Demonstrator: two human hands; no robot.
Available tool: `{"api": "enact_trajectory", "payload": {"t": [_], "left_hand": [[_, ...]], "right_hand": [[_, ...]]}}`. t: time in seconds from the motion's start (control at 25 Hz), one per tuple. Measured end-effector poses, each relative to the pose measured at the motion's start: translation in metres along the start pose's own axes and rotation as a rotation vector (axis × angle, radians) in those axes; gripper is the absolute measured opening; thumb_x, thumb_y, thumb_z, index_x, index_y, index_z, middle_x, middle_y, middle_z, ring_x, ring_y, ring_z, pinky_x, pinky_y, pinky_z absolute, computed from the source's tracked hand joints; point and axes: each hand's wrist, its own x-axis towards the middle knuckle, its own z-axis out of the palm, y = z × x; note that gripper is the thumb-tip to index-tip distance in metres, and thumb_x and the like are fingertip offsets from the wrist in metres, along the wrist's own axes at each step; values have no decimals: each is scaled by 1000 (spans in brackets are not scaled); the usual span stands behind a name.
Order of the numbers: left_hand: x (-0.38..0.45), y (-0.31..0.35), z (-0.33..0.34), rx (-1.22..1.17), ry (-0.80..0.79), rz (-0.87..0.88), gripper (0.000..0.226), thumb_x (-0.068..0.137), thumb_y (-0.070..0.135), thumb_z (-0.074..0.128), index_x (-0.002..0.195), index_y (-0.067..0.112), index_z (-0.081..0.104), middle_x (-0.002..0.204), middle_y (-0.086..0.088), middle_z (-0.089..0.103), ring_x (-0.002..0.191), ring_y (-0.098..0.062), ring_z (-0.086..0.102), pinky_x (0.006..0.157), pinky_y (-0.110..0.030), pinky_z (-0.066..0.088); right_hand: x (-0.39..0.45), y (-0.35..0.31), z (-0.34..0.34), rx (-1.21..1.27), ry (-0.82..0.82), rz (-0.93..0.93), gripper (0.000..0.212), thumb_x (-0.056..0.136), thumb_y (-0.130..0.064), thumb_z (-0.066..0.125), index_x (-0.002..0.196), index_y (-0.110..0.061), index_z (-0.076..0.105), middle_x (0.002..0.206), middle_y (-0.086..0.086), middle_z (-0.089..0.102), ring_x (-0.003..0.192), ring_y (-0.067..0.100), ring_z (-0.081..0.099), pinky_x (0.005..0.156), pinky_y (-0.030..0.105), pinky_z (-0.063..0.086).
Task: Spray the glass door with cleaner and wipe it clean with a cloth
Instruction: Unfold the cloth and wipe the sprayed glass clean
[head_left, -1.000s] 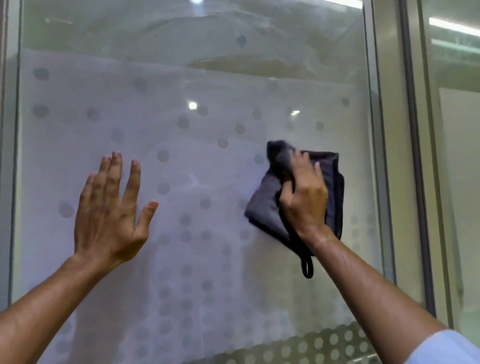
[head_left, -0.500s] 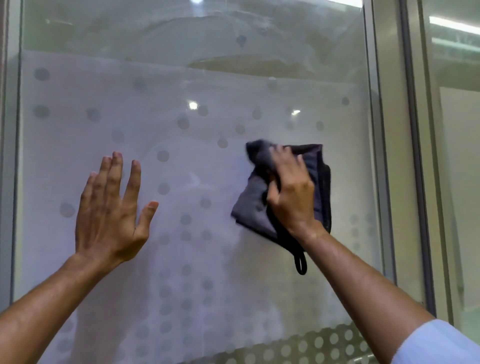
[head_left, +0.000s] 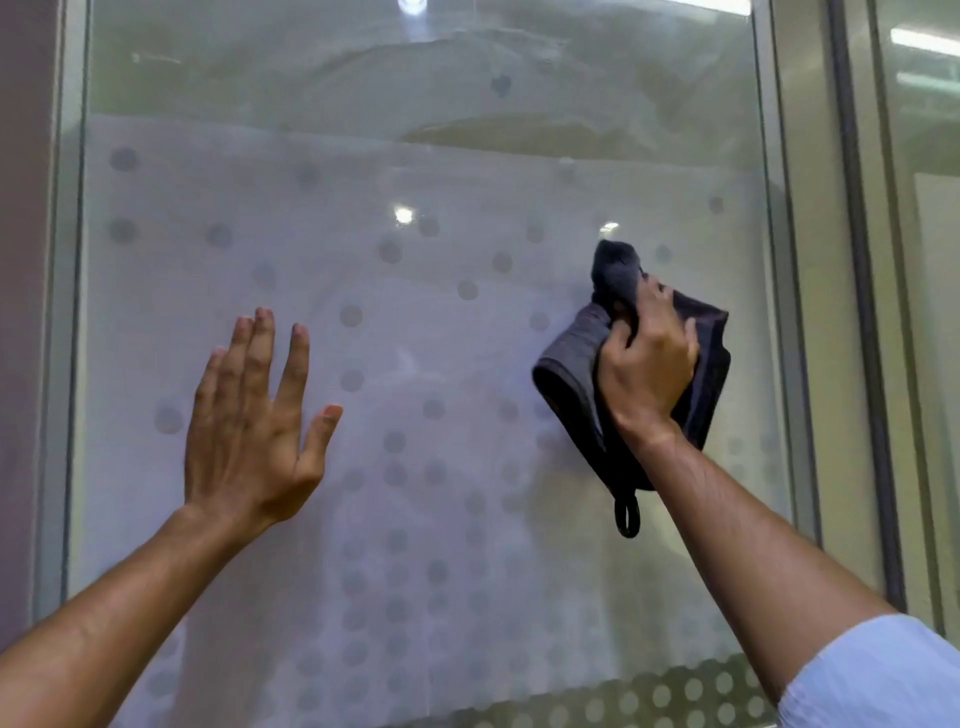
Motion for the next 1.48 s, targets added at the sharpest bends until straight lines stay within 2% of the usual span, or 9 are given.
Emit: {"api": "enact_trajectory", "payload": {"t": [0.32,0.4,0.52,0.68,0.76,0.96,1.12,1.32,1.48], "left_hand": [[0,-4,-3,-26,-14,0,78,89,53,27,155,15,7,163,-13,0,151,-24,-3,120,-38,0],[-2,-16,-6,-27,-16,-20,79,88,54,27,155,15,7,163,-13,0,151,-24,-4,120,-38,0],[-5,-38,-11,-1,-31,-60,80,88,54,26,155,15,6,163,-14,-1,151,-24,-5,120,-40,2],[-8,-46,-9,2,-36,-54,80,88,55,27,155,17,4,163,-12,-4,151,-24,-7,121,-41,1],[-7,-45,-7,1,-32,-49,80,88,55,27,155,18,3,163,-12,-4,151,-24,-7,121,-40,0],[-8,-47,-8,-22,-18,-43,79,89,54,28,155,18,5,163,-11,-2,151,-24,-5,120,-39,-1],[-13,-51,-9,-42,-21,-46,75,89,48,28,155,18,8,163,-11,-1,151,-23,-4,120,-37,-2],[-14,-50,-10,-55,-25,-44,73,91,45,28,155,18,5,164,-9,-4,151,-22,-6,122,-40,-1],[-14,-51,-11,-54,-26,-40,71,92,42,31,155,18,8,163,-10,-2,151,-23,-5,121,-37,-4]], "right_hand": [[-87,-58,10,8,-208,-658,56,78,-15,54,135,-15,57,144,11,52,137,24,45,114,55,28],[-88,-32,1,-19,-173,-612,63,74,-11,52,137,-16,55,146,11,50,136,24,46,114,55,28],[-61,-11,1,-63,-39,-319,62,77,-12,49,139,-16,51,143,11,53,134,26,48,114,55,27],[-7,-48,20,-77,6,4,60,82,-19,44,142,-16,48,146,8,50,138,28,43,115,58,22],[10,-78,30,-43,-48,-57,63,79,-20,44,142,-19,48,147,6,49,140,27,40,116,56,21],[-45,-150,48,29,-210,-592,61,73,-20,53,133,-20,58,142,7,55,136,28,46,113,57,25],[-134,-122,30,45,-289,-852,43,88,-19,52,130,-16,62,141,11,55,135,30,46,113,57,27],[-68,-139,44,-29,-148,-490,59,78,-17,44,135,-19,56,141,10,55,134,29,48,113,57,28],[-72,-153,51,9,-189,-592,56,80,-19,45,134,-17,57,141,12,55,133,28,49,112,59,28]]}}
